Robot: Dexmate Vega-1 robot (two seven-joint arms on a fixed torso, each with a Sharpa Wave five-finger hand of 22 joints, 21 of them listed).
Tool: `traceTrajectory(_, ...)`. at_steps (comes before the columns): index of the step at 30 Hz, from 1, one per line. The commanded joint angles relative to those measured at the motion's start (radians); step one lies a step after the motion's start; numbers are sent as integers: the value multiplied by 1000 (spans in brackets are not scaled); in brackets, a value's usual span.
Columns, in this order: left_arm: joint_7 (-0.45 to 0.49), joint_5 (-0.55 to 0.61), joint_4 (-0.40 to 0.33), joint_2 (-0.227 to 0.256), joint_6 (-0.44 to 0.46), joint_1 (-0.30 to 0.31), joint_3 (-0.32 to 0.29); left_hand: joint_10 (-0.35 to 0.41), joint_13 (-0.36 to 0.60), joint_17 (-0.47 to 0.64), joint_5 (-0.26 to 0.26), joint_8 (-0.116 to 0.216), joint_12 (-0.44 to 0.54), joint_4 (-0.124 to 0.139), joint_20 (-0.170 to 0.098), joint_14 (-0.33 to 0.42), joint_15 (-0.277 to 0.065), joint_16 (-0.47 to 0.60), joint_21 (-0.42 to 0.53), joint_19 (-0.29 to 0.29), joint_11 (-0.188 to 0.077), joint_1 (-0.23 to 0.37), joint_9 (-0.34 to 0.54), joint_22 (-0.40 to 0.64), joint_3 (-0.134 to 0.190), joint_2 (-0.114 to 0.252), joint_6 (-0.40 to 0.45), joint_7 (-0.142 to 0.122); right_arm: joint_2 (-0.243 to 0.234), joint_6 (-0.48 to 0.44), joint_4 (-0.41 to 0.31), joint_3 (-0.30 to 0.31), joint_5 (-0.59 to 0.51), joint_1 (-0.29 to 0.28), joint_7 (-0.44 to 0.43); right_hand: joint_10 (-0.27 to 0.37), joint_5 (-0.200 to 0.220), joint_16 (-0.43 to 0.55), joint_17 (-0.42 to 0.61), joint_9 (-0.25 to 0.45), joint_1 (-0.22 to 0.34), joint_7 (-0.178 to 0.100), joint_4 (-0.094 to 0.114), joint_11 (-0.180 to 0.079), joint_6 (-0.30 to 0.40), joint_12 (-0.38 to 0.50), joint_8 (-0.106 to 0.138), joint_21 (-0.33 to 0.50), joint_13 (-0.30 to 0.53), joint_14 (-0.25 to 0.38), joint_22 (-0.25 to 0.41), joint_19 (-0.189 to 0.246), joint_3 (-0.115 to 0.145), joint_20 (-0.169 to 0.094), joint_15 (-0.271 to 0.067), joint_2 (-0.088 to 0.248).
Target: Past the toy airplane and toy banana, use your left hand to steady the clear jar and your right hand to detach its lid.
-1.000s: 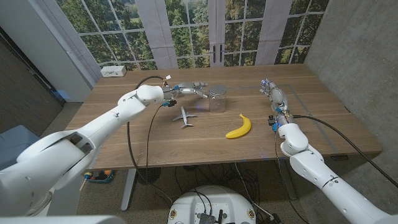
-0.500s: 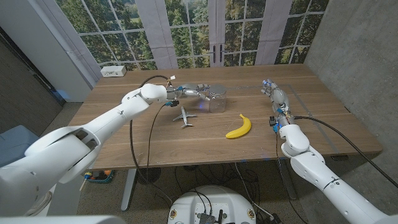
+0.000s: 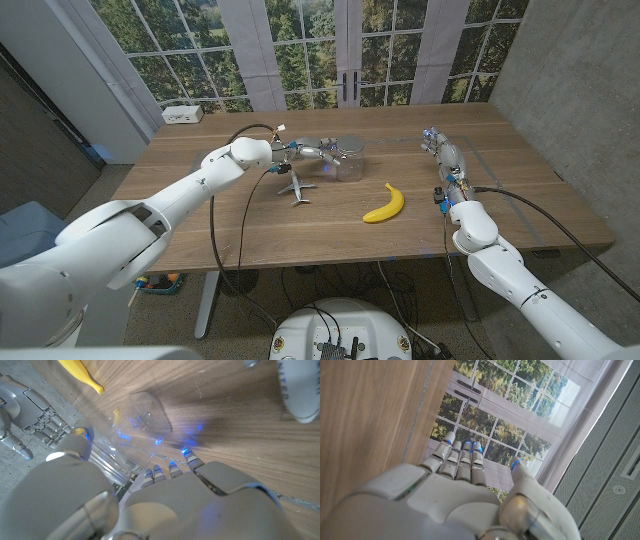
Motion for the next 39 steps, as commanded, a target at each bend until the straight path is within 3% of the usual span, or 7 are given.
traceTrajectory(1,-27,-22,119,-58,-66,-27,14,10,4,1,-5,12,9,0,4,11,-3,4,-4,15,-11,22,4,2,-3,0,8,-3,2,-1,-10,6,-6,-11,-11,9,0,4,1,4,-11,-2,-1,1,9,8,1,-4,5,9,5,8,0,0,-6,-2)
traceTrajectory(12,18,-14,181,-92,-154,-30,16,96,7,1,-11,61,30,-3,12,73,-5,7,-26,56,-57,92,7,2,1,19,99,-60,7,4,-17,12,-10,-23,-23,12,-1,4,1,4,-15,0,-2,5,12,8,1,-10,5,8,5,11,-3,1,-3,-2)
traceTrajectory(16,71,-13,170,-90,-171,-6,4,215,12,1,-4,118,57,-2,4,144,-38,12,-40,91,-81,156,11,2,1,26,208,-74,6,3,-17,13,-10,-24,-22,13,-1,4,1,4,-17,1,-2,5,12,8,1,-11,5,7,5,12,-4,2,-5,-2)
traceTrajectory(24,201,-3,109,-78,-174,68,-21,594,46,5,7,305,135,7,-5,347,-114,37,-50,175,-105,283,33,4,-35,80,537,-85,4,-3,-15,10,-12,-17,-16,15,-1,5,1,4,-22,2,0,6,13,9,0,-14,5,8,5,13,-7,3,-2,-3)
traceTrajectory(30,238,-1,78,-73,-160,98,-27,739,73,8,8,372,166,6,-6,424,-145,48,-51,205,-108,322,40,4,-54,116,644,-88,-1,-18,-27,8,-21,-16,-21,13,-2,6,1,4,-26,2,1,6,13,8,0,-17,5,8,5,15,-9,4,-1,-3)
traceTrajectory(36,265,35,33,-56,-123,104,-17,726,77,8,8,371,153,6,-8,427,-152,43,-54,204,-107,330,40,4,-63,118,630,-86,-32,-94,-80,9,-44,-21,-44,13,-1,5,0,4,-25,2,-4,5,14,7,0,-20,5,8,5,16,-10,5,2,-7)
traceTrajectory(39,290,60,17,-50,-116,107,-11,722,79,8,8,374,149,7,-6,427,-150,41,-56,199,-109,332,40,5,-66,120,634,-88,-60,-166,-127,9,-73,-24,-68,12,4,1,-9,4,-2,3,-31,5,12,5,-1,-26,4,9,4,20,-2,9,4,-18)
